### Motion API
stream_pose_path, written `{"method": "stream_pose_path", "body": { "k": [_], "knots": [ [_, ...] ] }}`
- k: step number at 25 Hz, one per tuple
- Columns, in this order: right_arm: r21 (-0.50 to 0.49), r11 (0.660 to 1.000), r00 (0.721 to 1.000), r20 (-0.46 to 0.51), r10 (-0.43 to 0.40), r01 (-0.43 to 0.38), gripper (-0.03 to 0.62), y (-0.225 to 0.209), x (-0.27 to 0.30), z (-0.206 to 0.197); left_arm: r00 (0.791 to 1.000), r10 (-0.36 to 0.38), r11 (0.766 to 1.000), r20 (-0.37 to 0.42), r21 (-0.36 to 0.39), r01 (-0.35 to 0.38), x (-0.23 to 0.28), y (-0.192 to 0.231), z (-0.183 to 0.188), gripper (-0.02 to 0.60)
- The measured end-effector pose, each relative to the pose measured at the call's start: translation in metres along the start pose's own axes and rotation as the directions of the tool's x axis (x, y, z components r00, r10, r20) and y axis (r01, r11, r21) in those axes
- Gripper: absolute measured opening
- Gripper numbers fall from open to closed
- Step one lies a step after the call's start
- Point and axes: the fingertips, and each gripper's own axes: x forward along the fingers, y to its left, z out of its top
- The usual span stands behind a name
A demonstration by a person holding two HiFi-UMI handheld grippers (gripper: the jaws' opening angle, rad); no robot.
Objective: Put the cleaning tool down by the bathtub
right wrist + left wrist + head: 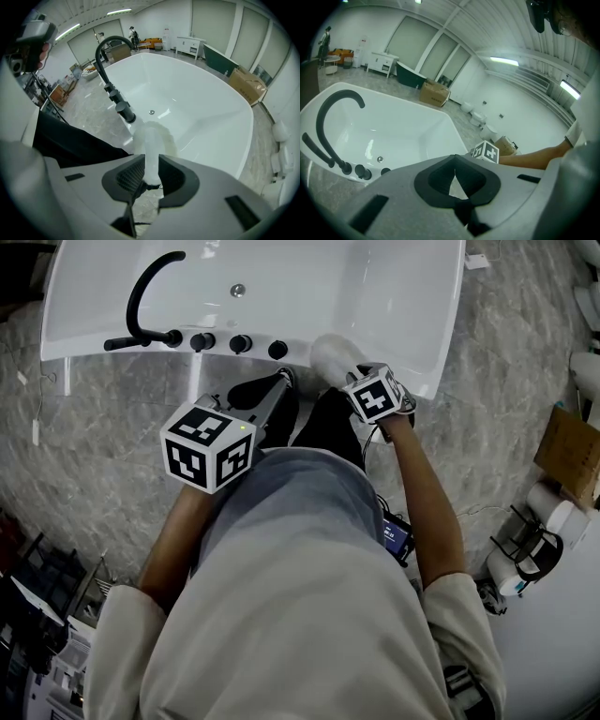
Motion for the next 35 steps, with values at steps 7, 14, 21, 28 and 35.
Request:
{"method": "stream_pose_path", "body": {
  "k": [7, 14, 21, 28, 35],
  "knots": [
    [0.096, 0.995, 0.997, 0.072, 0.006, -0.013, 0.075, 0.004, -0.019, -0.003, 1.000, -0.004, 1.000, 0.000, 0.023, 0.004, 0.003, -0.004, 0.003, 0.005],
    [0.216, 0.974, 0.982, 0.186, 0.033, -0.073, 0.072, 0.010, -0.042, 0.000, 1.000, -0.023, 0.998, 0.009, 0.050, 0.023, 0.006, -0.009, 0.008, 0.005],
    [0.410, 0.900, 0.940, 0.341, 0.002, -0.150, 0.061, -0.002, -0.079, 0.019, 0.997, -0.047, 0.999, 0.054, 0.030, 0.045, 0.002, -0.013, 0.025, 0.005],
    [0.465, 0.871, 0.912, 0.406, -0.053, -0.157, 0.054, -0.008, -0.107, 0.027, 0.997, -0.047, 0.997, 0.063, 0.062, 0.043, 0.002, -0.012, 0.034, 0.005],
    [0.487, 0.862, 0.888, 0.448, -0.109, -0.139, 0.054, -0.007, -0.142, 0.028, 0.991, -0.072, 0.995, 0.111, 0.079, 0.063, -0.007, -0.018, 0.050, 0.005]
  ]
}}
